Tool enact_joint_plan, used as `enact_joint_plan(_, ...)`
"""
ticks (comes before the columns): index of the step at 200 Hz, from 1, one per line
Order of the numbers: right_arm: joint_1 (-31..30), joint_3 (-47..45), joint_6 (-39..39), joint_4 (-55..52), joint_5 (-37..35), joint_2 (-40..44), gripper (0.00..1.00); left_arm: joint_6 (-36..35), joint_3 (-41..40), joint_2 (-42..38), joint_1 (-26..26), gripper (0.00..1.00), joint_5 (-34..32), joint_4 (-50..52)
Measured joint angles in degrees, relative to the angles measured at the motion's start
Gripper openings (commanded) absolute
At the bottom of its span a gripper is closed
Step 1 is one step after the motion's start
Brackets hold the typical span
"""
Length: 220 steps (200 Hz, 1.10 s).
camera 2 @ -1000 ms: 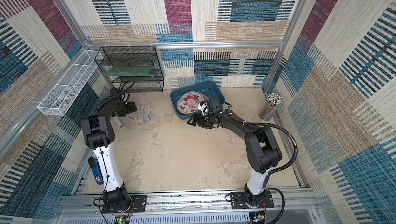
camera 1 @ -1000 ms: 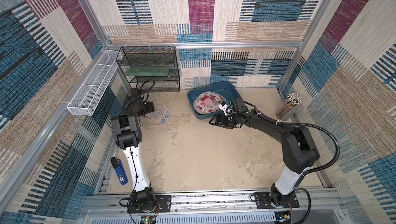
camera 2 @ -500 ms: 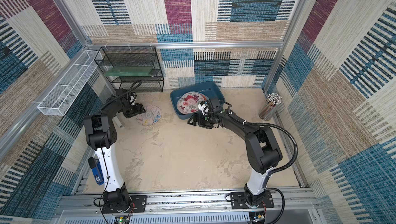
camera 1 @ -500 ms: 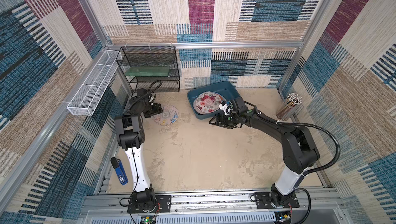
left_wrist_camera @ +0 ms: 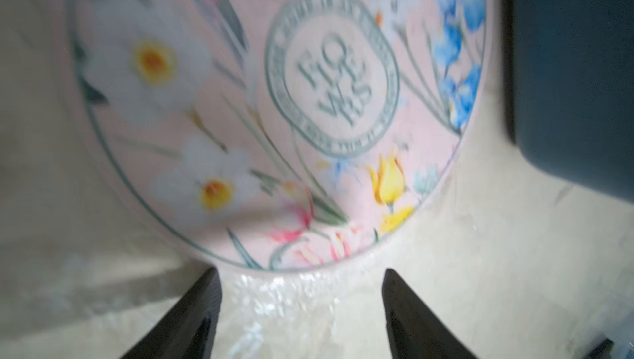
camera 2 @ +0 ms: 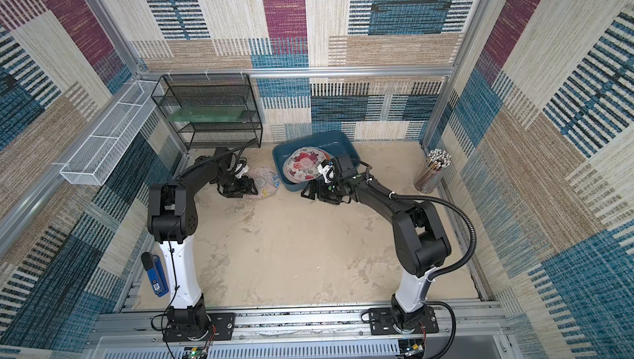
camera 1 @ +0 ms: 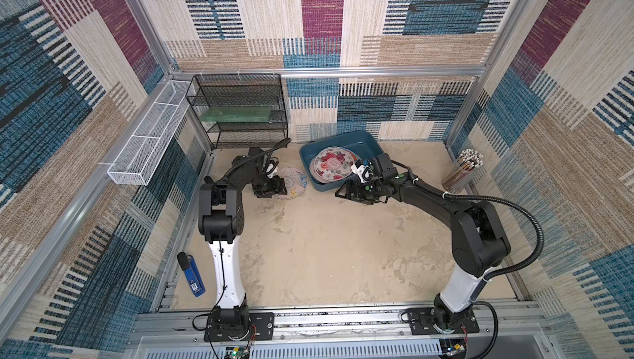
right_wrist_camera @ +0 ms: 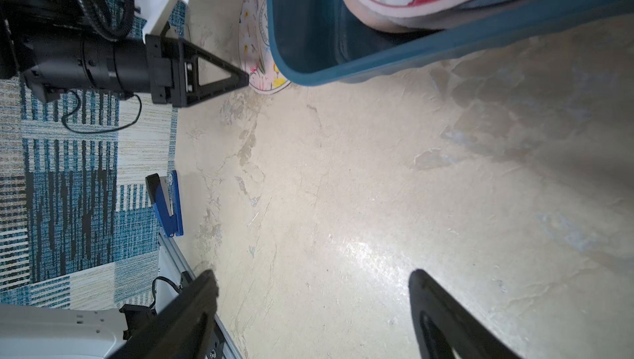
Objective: Put the coasters into the storage box
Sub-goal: Move the coaster to the center of the board.
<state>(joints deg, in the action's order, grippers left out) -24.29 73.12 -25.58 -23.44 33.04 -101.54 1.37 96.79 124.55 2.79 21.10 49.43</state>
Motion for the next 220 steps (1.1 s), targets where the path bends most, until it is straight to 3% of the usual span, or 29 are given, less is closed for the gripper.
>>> enact_joint_plan(43,0.0,-0.6,0.2,0.0,0.2,0.1,0.89,0.2,-1.1,-5.8,-1.3,0.79,-7.7,-0.3)
enact_joint_plan(79,0.0,-0.8,0.4,-0.5,0.3,0.8,0.89,0.9,4.8,-0.3,-1.6,0.81,-10.6,-8.0)
enact_joint_plan(125,0.0,-2.0,0.6,-0.8,-0.2,3.9,0.90,1.7,16.1,10.4,-2.2,0.82,-10.7,-9.9)
enact_joint_plan(167,0.1,-3.5,0.2,-1.0,-0.7,5.8,0.89,1.4,28.1,17.6,-1.9,0.81,-9.6,-5.5)
enact_joint_plan(220,0.5,-3.2,0.2,-1.4,-1.3,6.2,0.89,-0.1,30.7,19.1,-0.2,0.79,-5.6,-1.9)
